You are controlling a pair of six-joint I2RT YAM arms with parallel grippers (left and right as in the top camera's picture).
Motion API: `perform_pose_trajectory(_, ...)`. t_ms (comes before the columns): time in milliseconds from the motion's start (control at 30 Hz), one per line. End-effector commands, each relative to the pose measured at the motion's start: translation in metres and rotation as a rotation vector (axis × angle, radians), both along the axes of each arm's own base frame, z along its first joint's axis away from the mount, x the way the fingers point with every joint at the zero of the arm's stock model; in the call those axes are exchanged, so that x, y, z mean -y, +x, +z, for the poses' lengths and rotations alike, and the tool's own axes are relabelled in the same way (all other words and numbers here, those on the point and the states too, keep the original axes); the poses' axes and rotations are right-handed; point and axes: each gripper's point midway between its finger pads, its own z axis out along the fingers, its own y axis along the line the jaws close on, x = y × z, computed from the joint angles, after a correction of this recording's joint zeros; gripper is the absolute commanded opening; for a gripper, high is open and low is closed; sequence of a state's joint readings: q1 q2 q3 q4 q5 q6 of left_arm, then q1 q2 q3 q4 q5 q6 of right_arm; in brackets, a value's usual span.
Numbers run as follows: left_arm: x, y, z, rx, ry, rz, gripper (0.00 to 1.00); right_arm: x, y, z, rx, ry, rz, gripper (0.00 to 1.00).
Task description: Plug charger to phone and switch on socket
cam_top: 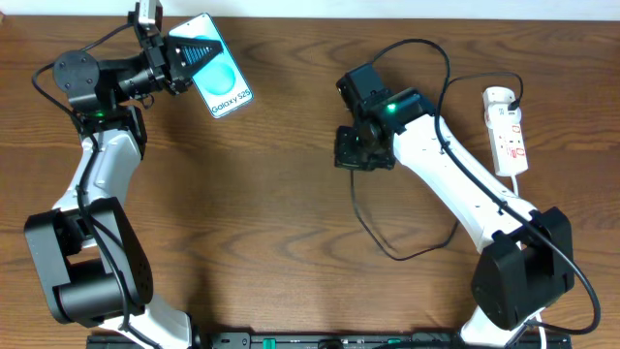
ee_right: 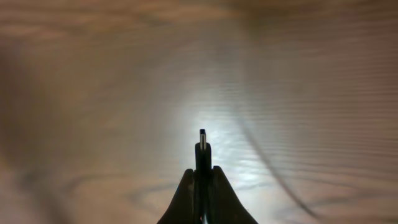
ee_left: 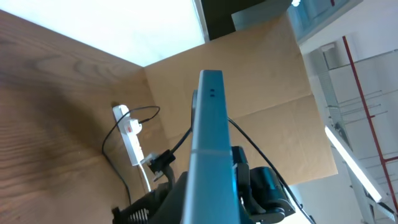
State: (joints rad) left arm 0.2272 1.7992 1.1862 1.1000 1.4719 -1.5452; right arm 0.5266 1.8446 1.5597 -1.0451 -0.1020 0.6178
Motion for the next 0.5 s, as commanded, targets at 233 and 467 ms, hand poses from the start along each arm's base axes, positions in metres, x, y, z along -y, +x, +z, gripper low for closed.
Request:
perform_pose_trajectory(233,-0.001,0.001,0.006,0.025,0.002,0.010,0.07,0.027,-0.014,-0.103,-0.178,-0.204,-0.063,0.01)
perform_pose_trajectory(467,-0.001,0.000,0.006,0.025,0.004,0.006,0.07,0.029,-0.018,-0.130,-0.232,-0.235,-0.060,0.01)
